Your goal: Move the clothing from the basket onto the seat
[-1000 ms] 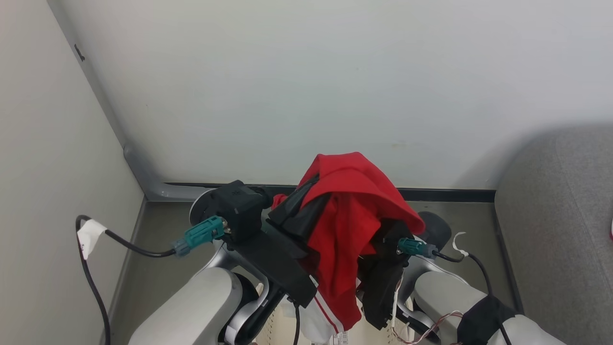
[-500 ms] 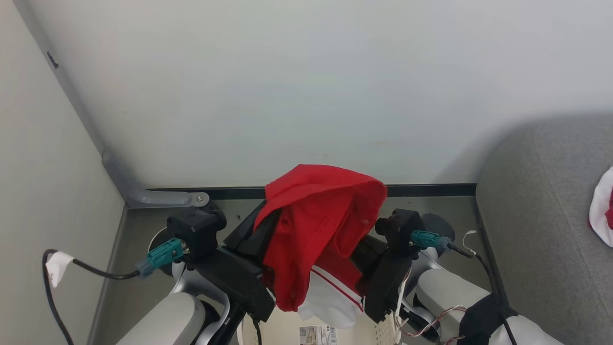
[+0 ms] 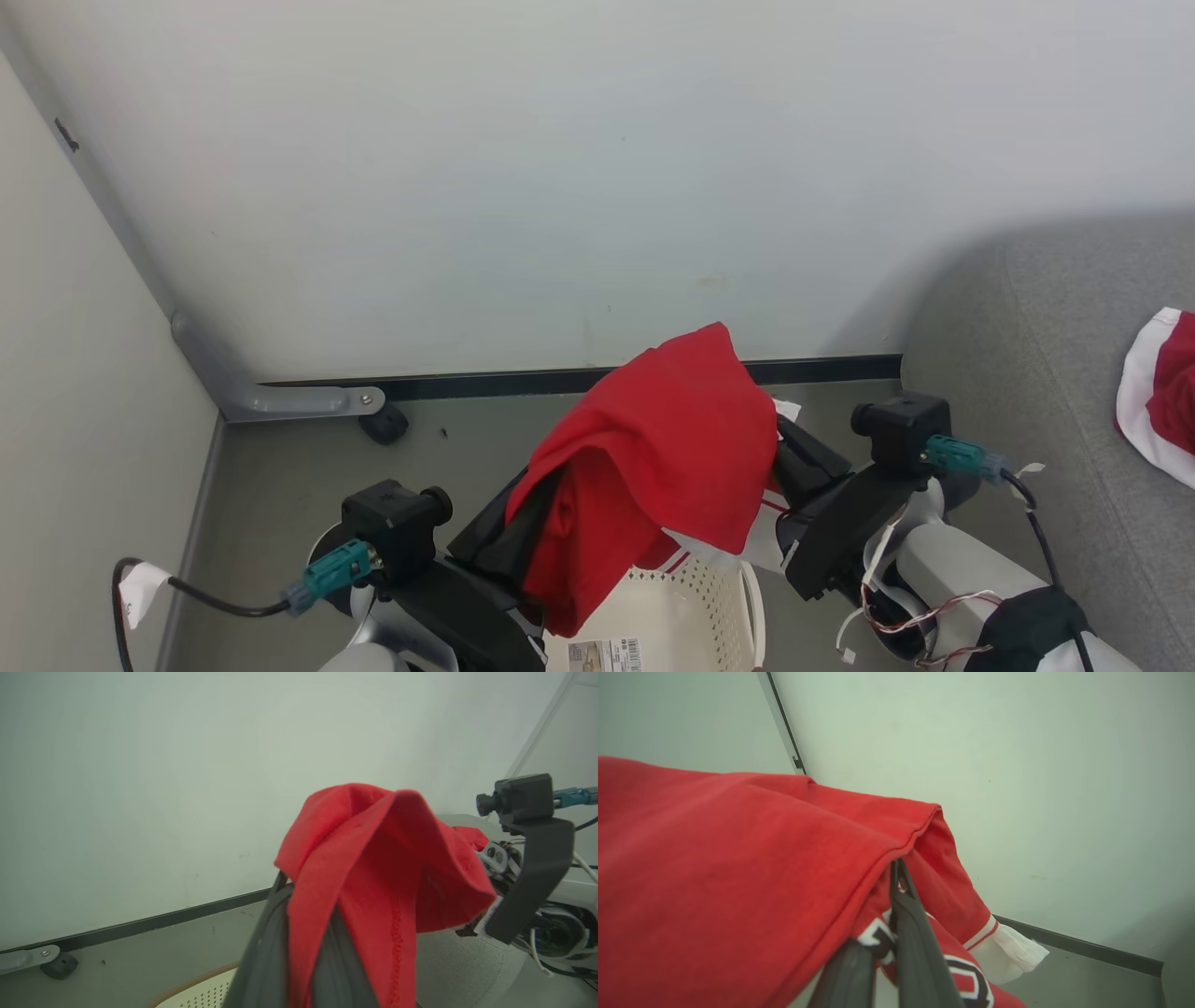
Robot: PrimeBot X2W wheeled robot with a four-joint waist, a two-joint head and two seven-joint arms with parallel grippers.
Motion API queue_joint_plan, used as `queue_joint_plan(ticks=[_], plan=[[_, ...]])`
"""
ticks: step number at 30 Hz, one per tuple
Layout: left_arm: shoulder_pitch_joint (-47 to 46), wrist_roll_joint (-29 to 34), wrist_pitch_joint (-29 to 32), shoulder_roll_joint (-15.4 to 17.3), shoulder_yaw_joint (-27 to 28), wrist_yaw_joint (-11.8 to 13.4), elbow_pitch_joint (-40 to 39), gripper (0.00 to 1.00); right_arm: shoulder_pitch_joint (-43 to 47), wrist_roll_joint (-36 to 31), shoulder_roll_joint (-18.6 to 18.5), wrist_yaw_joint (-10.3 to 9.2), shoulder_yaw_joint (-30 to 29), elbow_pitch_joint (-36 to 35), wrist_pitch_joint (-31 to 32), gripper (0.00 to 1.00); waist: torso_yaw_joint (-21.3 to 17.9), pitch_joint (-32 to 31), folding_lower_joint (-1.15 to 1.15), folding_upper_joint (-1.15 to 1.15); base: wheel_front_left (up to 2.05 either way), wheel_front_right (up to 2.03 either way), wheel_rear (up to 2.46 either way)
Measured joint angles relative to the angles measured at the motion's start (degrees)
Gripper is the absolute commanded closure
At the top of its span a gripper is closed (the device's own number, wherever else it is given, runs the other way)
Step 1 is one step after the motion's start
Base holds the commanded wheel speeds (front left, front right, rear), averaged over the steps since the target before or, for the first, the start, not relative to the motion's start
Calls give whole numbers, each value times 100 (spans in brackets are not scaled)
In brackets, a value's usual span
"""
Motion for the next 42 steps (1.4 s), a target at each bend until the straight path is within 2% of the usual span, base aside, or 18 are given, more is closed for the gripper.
queue_joint_plan(ticks=[1,6,19,32,42], plan=[[10,0,0,-16,-10,7,-2,0,35,30,-41,-21,-67,-60,0,100,-15,-2,0,0,0,0,0],[10,1,-54,27,23,51,-133,0,105,57,-143,-32,-322,-324,0,100,-126,0,0,0,0,0,0],[21,77,-96,192,14,51,-333,0,421,36,-603,-276,-1006,-926,-1,100,-605,22,0,0,0,0,0],[20,247,-55,360,-46,54,-554,0,893,-144,-1066,-486,-1560,-1669,-2,100,-1286,17,0,0,0,0,0],[-17,472,25,442,-151,98,-681,0,1308,-246,-1225,-709,-1934,-2232,-3,100,-1846,110,0,0,0,0,0]])
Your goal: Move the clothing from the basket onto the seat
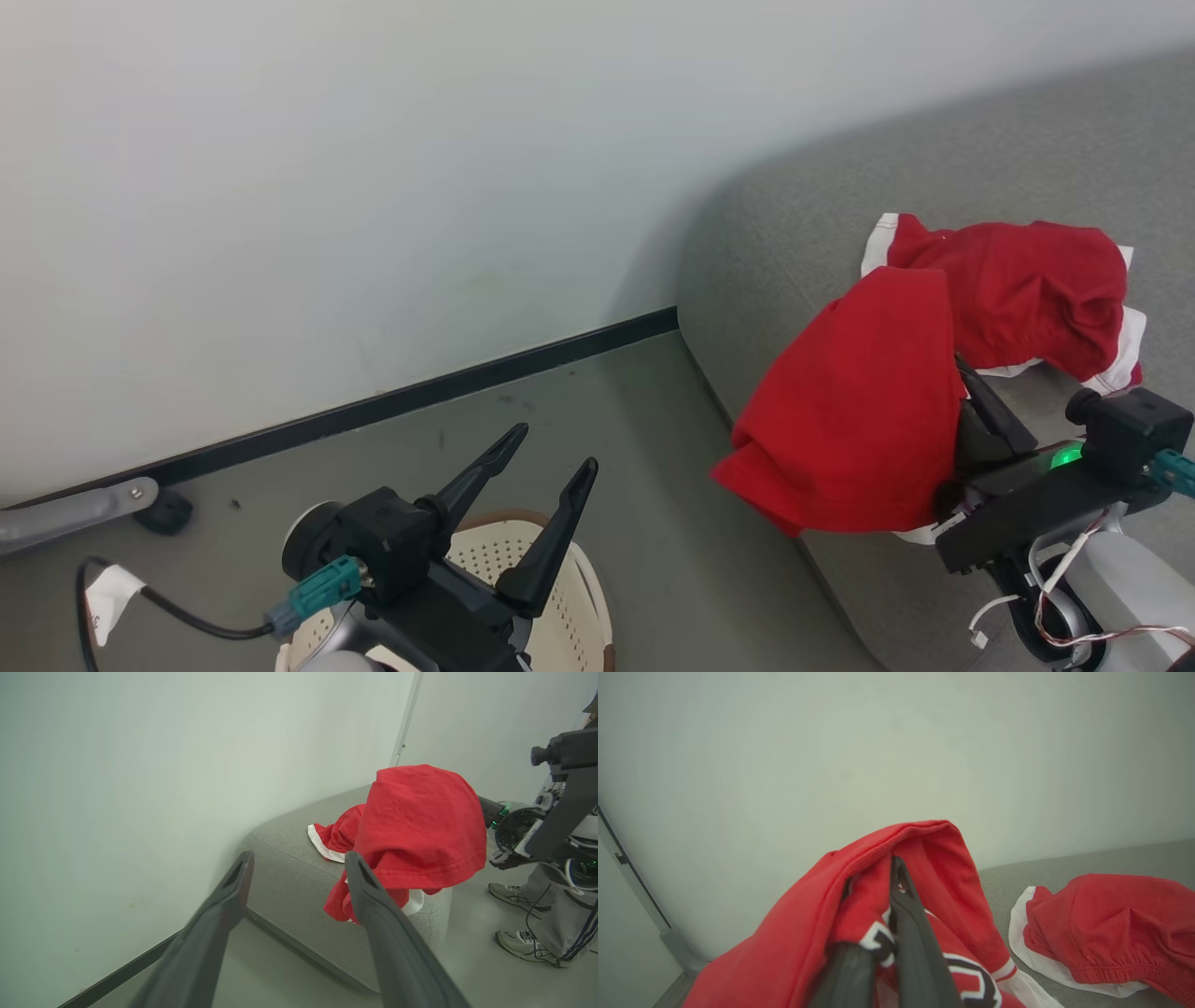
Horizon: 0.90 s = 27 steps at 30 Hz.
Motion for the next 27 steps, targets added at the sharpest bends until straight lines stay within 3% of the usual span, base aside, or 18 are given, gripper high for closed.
queue_joint_plan(ticks=[16,27], plan=[[-162,245,155,120,-74,9,-49,0,431,-94,-102,-223,-515,-549,-22,100,-630,274,0,0,0,0,0],[-283,311,193,62,-187,0,9,0,573,-290,-115,-247,-780,-849,-23,100,-694,409,0,0,0,0,0]])
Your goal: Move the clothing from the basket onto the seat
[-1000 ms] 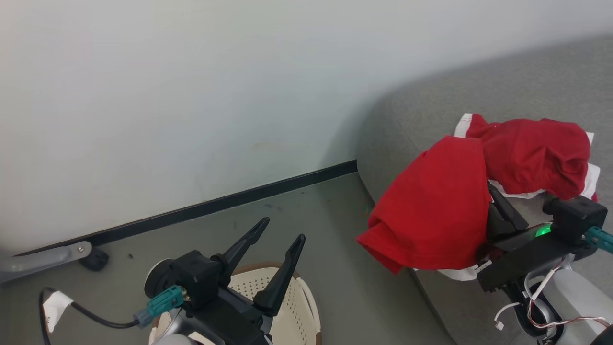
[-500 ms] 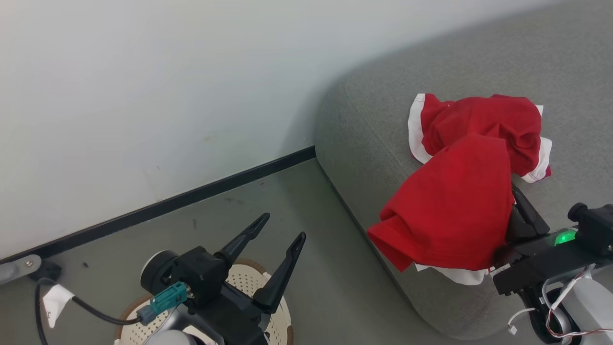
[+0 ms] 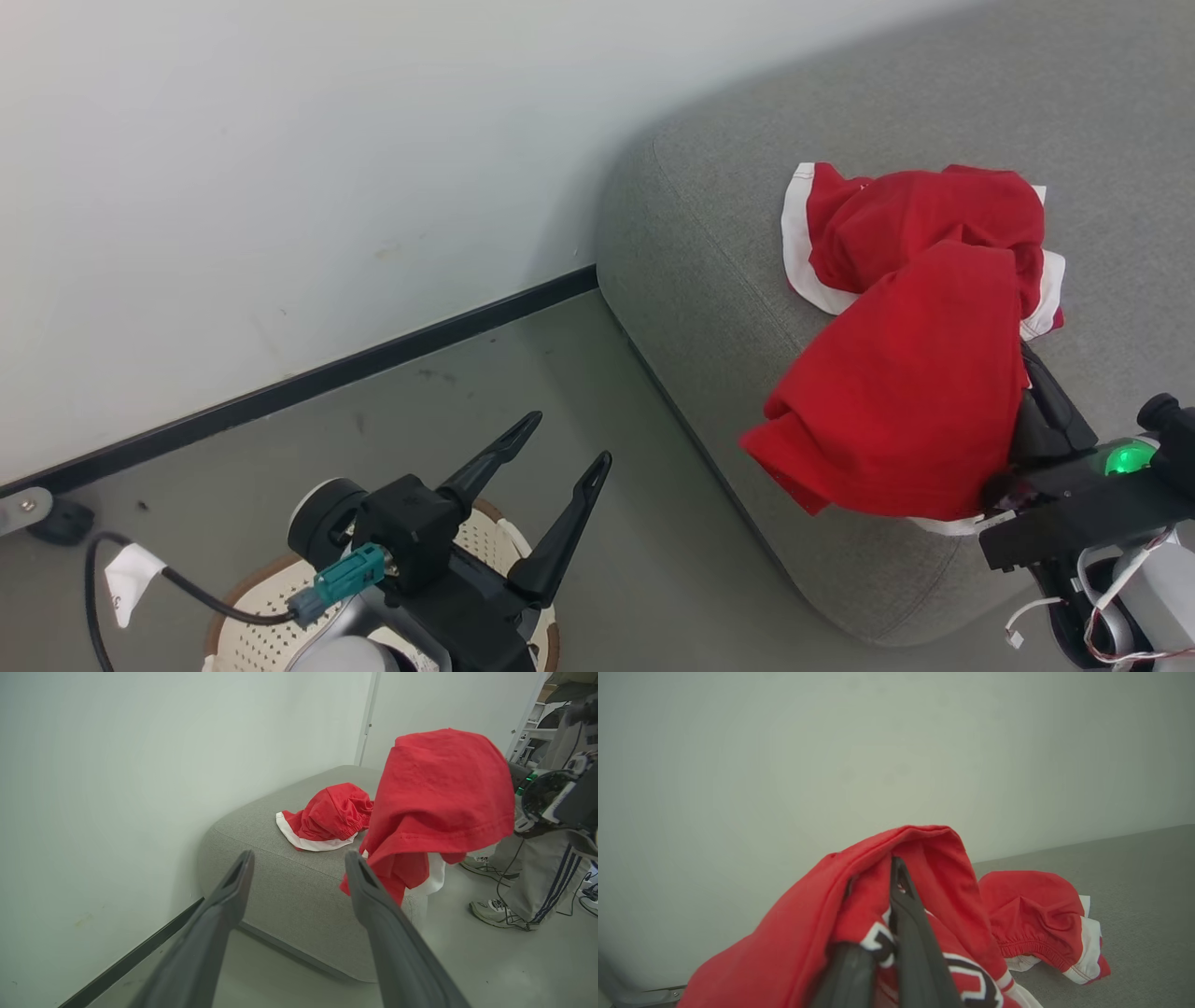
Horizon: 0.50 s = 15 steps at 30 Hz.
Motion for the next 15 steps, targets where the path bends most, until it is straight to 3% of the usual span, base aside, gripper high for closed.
queue_joint_plan(ticks=[15], plan=[[-73,88,0,-35,-166,-54,25,0,-1,-109,-4,-9,-341,-216,0,100,74,83,0,1,0,0,0]])
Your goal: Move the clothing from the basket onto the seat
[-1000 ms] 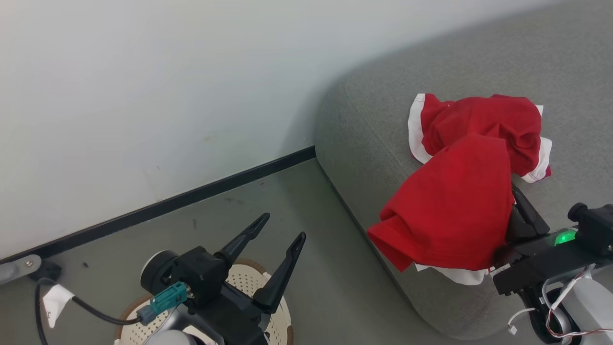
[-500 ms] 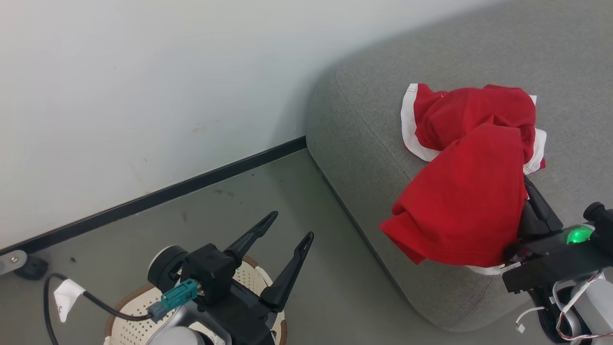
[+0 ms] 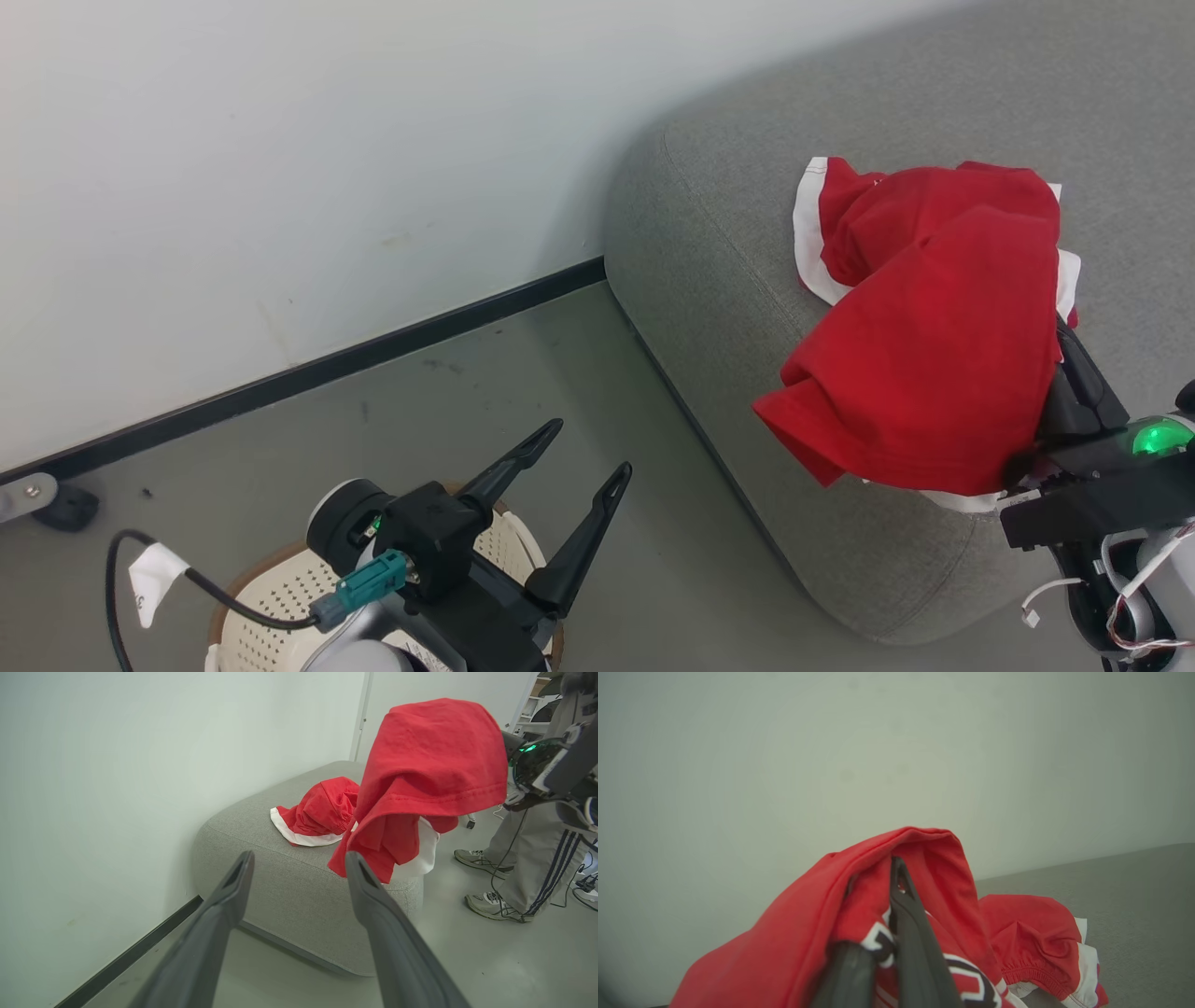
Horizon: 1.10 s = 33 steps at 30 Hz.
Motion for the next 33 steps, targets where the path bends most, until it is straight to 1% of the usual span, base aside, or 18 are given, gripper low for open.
queue_joint_plan(ticks=[4,7,14,17,19,23,24,27,29,33], plan=[[0,15,1,-46,-66,-5,-53,0,-112,-71,-23,0,-54,-76,0,100,19,32,0,0,0,0,0],[-7,48,25,-64,-94,-5,-144,0,-311,-135,-131,9,-158,-132,0,100,39,88,0,0,0,0,0],[-51,148,103,-29,-104,-5,-298,0,-1140,-148,-326,191,-400,-10,-15,100,95,306,0,0,0,0,0],[-137,158,193,-4,-118,-7,-381,0,-1526,-94,-414,282,-558,215,-10,100,123,434,0,0,0,0,0],[-183,159,240,5,-122,-53,-439,0,-1708,-12,-461,313,-649,341,-8,100,146,529,0,0,0,0,0],[-286,192,320,58,-115,-52,-564,0,-2078,129,-508,390,-850,746,34,100,202,737,0,0,0,0,0],[-309,193,349,85,-114,-53,-588,0,-2192,158,-546,399,-909,877,36,100,216,793,1,0,0,0,0],[-377,199,410,136,-100,-54,-686,0,-2564,156,-753,533,-964,1252,94,100,259,967,1,0,0,0,0],[-398,199,452,145,-94,-54,-747,0,-2759,122,-870,586,-975,1461,141,100,289,1087,1,0,0,0,0],[-492,199,501,154,-80,-54,-890,0,-3086,103,-992,627,-1079,1804,143,100,351,1329,1,0,0,0,0]])
